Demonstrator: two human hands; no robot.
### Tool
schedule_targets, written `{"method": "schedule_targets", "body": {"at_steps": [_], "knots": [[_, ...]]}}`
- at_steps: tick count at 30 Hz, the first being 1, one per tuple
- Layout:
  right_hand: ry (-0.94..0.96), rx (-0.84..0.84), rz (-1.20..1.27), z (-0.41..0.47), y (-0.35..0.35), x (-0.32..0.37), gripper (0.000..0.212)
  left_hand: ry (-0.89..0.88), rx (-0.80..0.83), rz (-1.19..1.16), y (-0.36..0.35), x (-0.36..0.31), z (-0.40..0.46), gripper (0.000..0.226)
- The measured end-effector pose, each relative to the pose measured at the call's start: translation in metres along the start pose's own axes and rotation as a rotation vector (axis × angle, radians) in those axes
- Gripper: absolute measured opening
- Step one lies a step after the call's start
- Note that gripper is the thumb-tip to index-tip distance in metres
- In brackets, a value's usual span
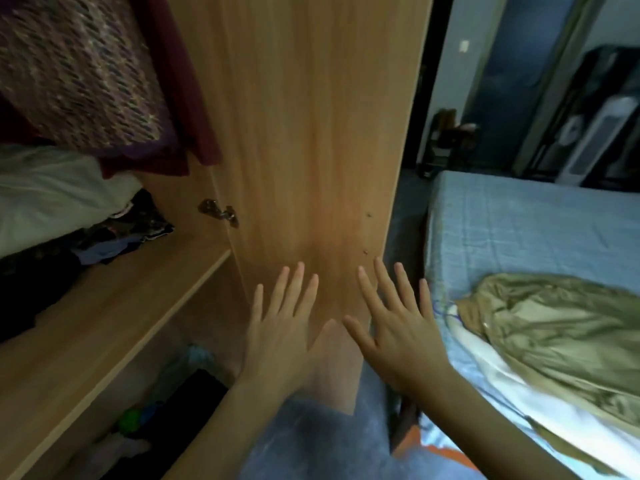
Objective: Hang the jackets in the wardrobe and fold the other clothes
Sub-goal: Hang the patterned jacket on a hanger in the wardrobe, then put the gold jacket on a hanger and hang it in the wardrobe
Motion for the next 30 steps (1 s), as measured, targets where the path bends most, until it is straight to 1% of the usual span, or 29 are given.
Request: {"method": "schedule_targets", "body": {"at_steps": [5,7,11,17,23,30], "knots": [[-0.130,-0.019,-0.002,-0.044,-0.007,-0.055,0.072,-0.140,0.069,-0.074,-0.021,-0.070,0.005,0.073],[-0.187,-0.030,-0.013,-0.061,-0.006,-0.080,0.067,-0.185,0.076,-0.108,-0.027,-0.100,0.005,0.070],[-0.288,-0.034,-0.043,-0.096,-0.007,-0.136,0.068,-0.255,0.084,-0.164,-0.045,-0.159,0.005,0.071],[-0.453,-0.004,-0.071,-0.160,-0.016,-0.237,0.068,-0.413,0.086,-0.240,-0.069,-0.280,-0.003,0.068],[-0.598,0.050,-0.087,-0.229,-0.026,-0.335,0.070,-0.549,0.147,-0.267,-0.114,-0.402,-0.014,0.070],[-0.715,0.069,-0.139,-0.292,-0.028,-0.428,0.070,-0.662,0.201,-0.300,-0.146,-0.512,-0.031,0.070]]}}
Point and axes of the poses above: each hand's wrist, its own z-axis towards the middle knuckle, its own y-axis out of the back of the hand, x = y × z, the point moved 10 cm from there along z, towards the middle knuckle, and after that the axes turned 12 degrees about -z, right-handed, at the moved point
